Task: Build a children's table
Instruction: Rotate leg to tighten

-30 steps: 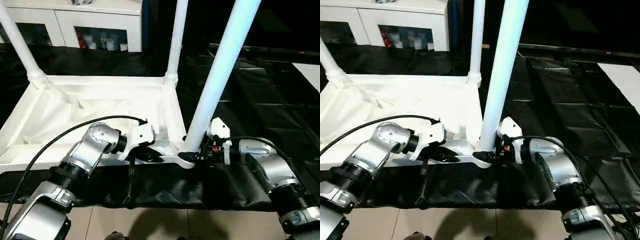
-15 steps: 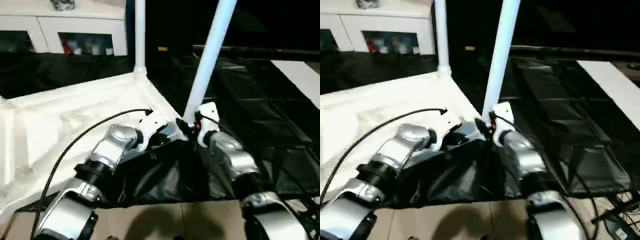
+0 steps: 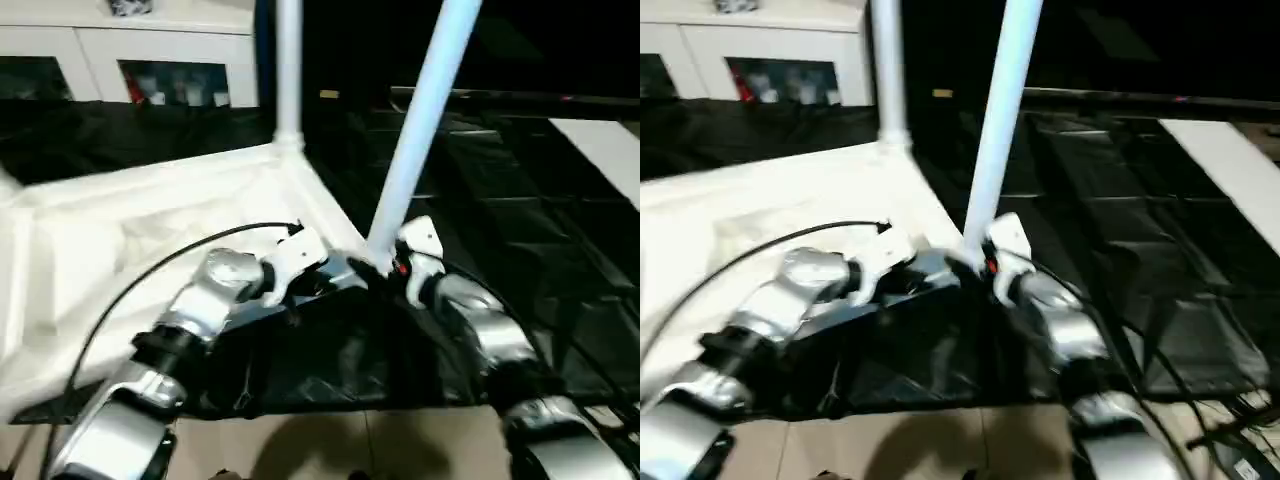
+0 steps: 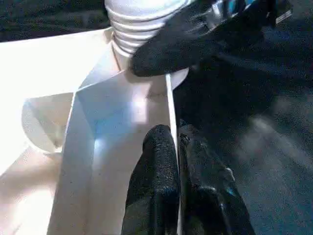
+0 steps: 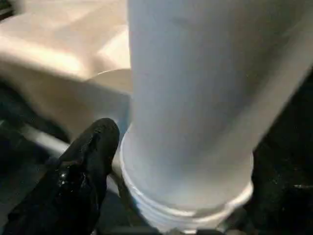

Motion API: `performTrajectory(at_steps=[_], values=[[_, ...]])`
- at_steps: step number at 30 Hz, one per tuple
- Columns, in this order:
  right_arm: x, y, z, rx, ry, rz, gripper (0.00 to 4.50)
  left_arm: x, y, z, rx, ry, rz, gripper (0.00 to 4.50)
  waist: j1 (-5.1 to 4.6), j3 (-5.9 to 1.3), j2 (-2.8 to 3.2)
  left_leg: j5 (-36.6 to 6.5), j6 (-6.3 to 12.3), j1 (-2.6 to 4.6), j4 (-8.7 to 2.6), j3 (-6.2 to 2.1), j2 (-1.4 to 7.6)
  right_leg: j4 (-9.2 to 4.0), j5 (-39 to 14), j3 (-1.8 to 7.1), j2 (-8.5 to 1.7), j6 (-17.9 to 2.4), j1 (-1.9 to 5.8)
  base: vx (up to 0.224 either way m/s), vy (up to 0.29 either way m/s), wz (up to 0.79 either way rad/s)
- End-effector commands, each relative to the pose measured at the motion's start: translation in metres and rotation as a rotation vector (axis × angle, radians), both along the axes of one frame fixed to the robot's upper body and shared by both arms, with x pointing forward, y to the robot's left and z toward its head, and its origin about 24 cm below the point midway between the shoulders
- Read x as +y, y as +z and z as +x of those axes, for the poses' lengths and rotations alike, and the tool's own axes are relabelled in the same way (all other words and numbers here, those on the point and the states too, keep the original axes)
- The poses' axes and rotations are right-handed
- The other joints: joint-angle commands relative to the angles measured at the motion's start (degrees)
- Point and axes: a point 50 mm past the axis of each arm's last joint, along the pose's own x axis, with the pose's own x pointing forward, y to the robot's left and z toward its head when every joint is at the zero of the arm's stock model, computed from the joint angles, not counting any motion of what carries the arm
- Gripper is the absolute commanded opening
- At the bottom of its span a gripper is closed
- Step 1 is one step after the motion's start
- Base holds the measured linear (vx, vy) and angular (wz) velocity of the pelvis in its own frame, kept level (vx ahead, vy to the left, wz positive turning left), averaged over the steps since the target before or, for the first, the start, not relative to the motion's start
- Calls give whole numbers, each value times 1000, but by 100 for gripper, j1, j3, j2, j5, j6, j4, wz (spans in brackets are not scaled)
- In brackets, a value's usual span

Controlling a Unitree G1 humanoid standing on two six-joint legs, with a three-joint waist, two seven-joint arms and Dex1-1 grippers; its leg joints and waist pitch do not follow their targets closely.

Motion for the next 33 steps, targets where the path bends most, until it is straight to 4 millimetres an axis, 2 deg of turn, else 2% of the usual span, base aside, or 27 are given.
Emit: performTrajectory(at_steps=[1,3,4,6,7,11,12,15,20,23,24,26,27,29,30,33], values=[[6,3,-10,3,166,0,373,-14,9,-7,-10,-130,-83,0,18,-394,31,-1462,350,47,-383,-29,198,-377,-1504,349,-356,-1094,294,0,0,0],[1,4,-16,25,235,3,373,-10,10,-9,13,-158,-95,0,70,-420,37,-1124,440,50,-369,-12,202,-286,-983,360,-352,-1273,316,0,0,0],[-1,5,-18,34,259,3,373,-9,11,-9,19,-169,-97,0,71,-418,36,-1064,457,40,-374,-12,199,-279,-898,356,-342,-1309,325,0,0,0],[-6,6,-24,58,331,-2,373,-5,12,-11,41,-200,-102,0,94,-411,56,-1066,489,64,-369,0,204,-284,-853,358,-346,-1380,326,0,0,0],[-7,6,-25,62,345,-3,349,-5,12,-11,44,-206,-103,0,99,-405,49,-1108,489,65,-374,1,204,-294,-919,356,-342,-1371,333,0,0,0],[-12,9,-33,98,450,-13,329,1,13,-12,71,-253,-102,0,164,-372,57,-1422,367,90,-387,15,213,-366,-1562,355,-347,-1214,310,0,0,0],[-12,10,-34,105,470,-11,317,2,13,-12,82,-267,-102,0,185,-370,64,-1547,279,113,-390,13,215,-396,-1804,356,-356,-1132,287,0,0,0],[-12,11,-35,119,490,-8,288,3,13,-12,89,-276,-96,0,202,-371,72,-1599,201,110,-405,0,220,-390,-1849,359,-347,-1103,282,0,0,0],[-9,8,-37,148,476,16,277,8,7,-10,92,-237,-33,0,194,-378,71,-1593,165,96,-406,-11,216,-373,-1746,365,-346,-1106,290,0,0,0],[-5,0,-26,145,292,25,276,8,1,-3,75,-123,-5,0,186,-373,71,-1602,140,111,-401,-6,206,-381,-1785,373,-350,-1111,262,0,0,0],[-4,-6,-17,137,158,0,276,3,1,2,64,-52,-31,0,149,-360,53,-1650,29,97,-401,-17,178,-400,-2084,358,-360,-1031,264,0,0,0],[-4,-7,-15,135,126,-6,275,1,1,3,62,-37,-38,0,132,-349,50,-1822,-17,127,-388,-25,163,-460,-2544,346,-367,-888,243,0,0,0],[-2,-11,-8,138,10,3,275,-7,2,5,56,-4,-48,0,114,-348,47,-1849,-36,128,-396,-38,180,-469,-2654,350,-383,-840,234,0,0,0],[1,-13,-5,143,-49,15,275,-12,2,6,50,17,-53,0,88,-345,51,-1913,-43,123,-399,-51,174,-481,-2728,334,-371,-797,238,0,0,0],[4,-14,-2,147,-102,22,274,-17,2,8,46,36,-59,0,43,-346,56,-1984,-45,124,-396,-51,173,-497,-2754,338,-369,-768,220,0,0,0],[22,-19,8,147,-254,10,274,-38,1,12,23,111,-79,0,-18,-357,60,-1973,-54,112,-387,-54,149,-498,-2755,337,-357,-757,215,0,0,0]])
